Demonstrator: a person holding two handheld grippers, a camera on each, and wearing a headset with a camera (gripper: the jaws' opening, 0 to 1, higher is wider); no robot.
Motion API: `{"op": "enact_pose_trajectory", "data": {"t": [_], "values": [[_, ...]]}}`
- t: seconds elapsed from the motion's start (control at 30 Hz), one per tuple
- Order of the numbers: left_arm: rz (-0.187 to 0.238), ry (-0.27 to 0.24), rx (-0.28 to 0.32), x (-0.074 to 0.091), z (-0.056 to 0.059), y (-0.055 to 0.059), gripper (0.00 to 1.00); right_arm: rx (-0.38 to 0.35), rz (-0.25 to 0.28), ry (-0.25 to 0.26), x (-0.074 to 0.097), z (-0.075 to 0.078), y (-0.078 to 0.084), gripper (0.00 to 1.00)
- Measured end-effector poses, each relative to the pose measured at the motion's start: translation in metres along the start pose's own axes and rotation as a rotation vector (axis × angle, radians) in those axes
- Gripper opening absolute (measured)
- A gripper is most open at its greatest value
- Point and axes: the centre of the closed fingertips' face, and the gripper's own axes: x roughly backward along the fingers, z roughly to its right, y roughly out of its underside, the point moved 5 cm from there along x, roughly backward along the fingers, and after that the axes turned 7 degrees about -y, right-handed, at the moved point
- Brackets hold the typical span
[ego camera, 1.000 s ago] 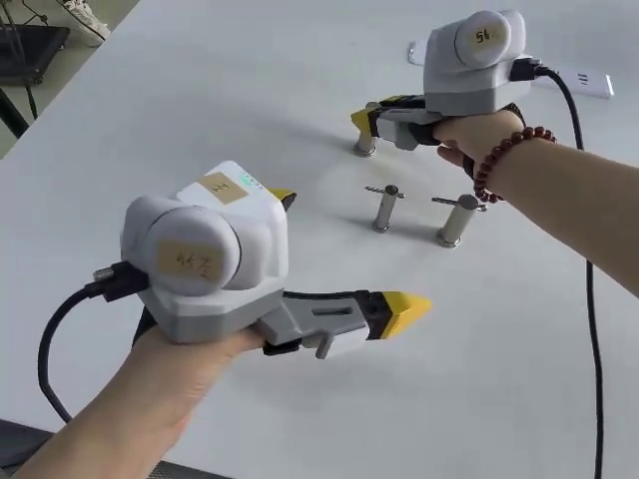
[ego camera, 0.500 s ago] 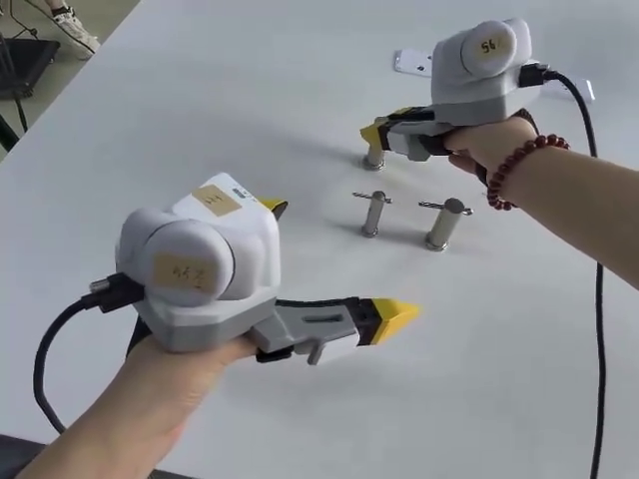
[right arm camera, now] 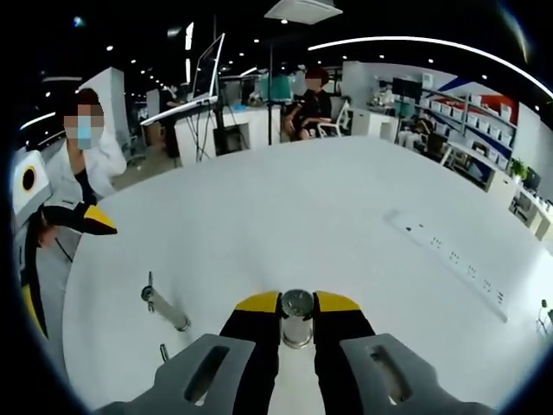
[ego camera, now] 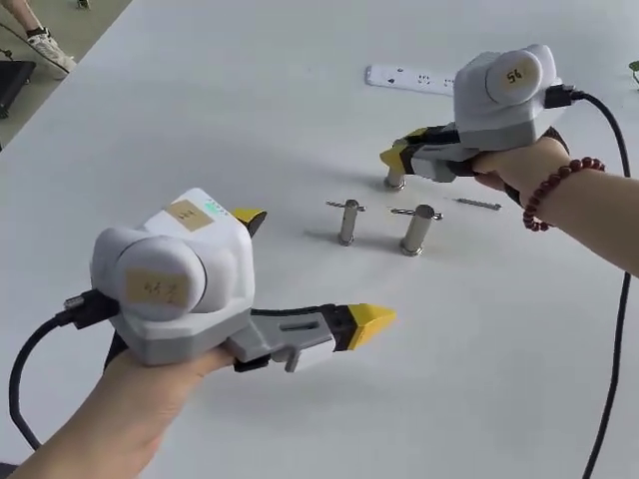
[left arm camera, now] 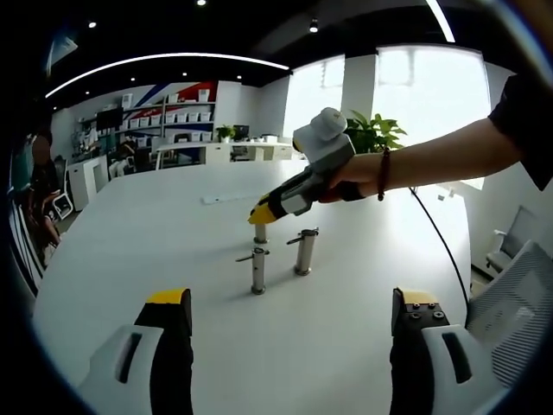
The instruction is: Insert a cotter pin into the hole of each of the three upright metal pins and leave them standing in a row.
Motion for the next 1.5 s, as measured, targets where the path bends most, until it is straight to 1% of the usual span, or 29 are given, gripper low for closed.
{"op": "enact_pose_trajectory", "data": {"t": [0.17, 0.2, 0.27, 0.37, 0.4, 0.47, 0.57, 0.73, 0.97, 1.13, 1.27, 1.5], "values": [[-0.005, 0.000, -0.005, 0.001, 0.001, 0.000, 0.95, -0.002, -0.003, 0.009, 0.020, -0.004, 0.007, 0.08], [-0.005, 0.000, -0.005, 0.001, 0.001, 0.000, 0.95, -0.009, -0.001, 0.007, 0.023, -0.002, 0.009, 0.08], [-0.002, 0.002, -0.007, 0.002, 0.002, -0.002, 0.95, -0.016, 0.001, 0.007, 0.029, 0.001, 0.014, 0.08], [0.013, -0.001, -0.008, 0.003, 0.003, -0.006, 0.93, -0.023, 0.002, 0.003, 0.037, 0.000, 0.018, 0.08], [0.020, 0.000, -0.006, 0.003, 0.004, -0.008, 0.93, -0.021, 0.000, 0.001, 0.042, -0.001, 0.021, 0.08], [0.024, 0.000, -0.010, 0.003, 0.005, -0.009, 0.93, -0.024, -0.003, 0.000, 0.047, 0.000, 0.025, 0.08], [0.023, 0.002, -0.020, 0.004, 0.007, -0.011, 0.94, -0.027, -0.007, -0.001, 0.056, 0.005, 0.034, 0.08], [0.021, 0.001, -0.030, 0.007, 0.010, -0.011, 0.94, -0.036, -0.011, 0.001, 0.070, 0.001, 0.045, 0.08], [0.027, -0.006, -0.036, 0.012, 0.012, -0.014, 0.94, -0.036, -0.022, -0.004, 0.088, -0.009, 0.059, 0.08], [0.032, -0.004, -0.041, 0.014, 0.015, -0.016, 0.94, -0.021, -0.034, -0.011, 0.097, -0.019, 0.066, 0.08], [0.035, -0.001, -0.046, 0.015, 0.017, -0.017, 0.94, -0.017, -0.035, -0.017, 0.102, -0.030, 0.070, 0.08], [0.038, 0.000, -0.051, 0.018, 0.019, -0.018, 0.94, -0.019, -0.033, -0.028, 0.103, -0.047, 0.074, 0.08]]}}
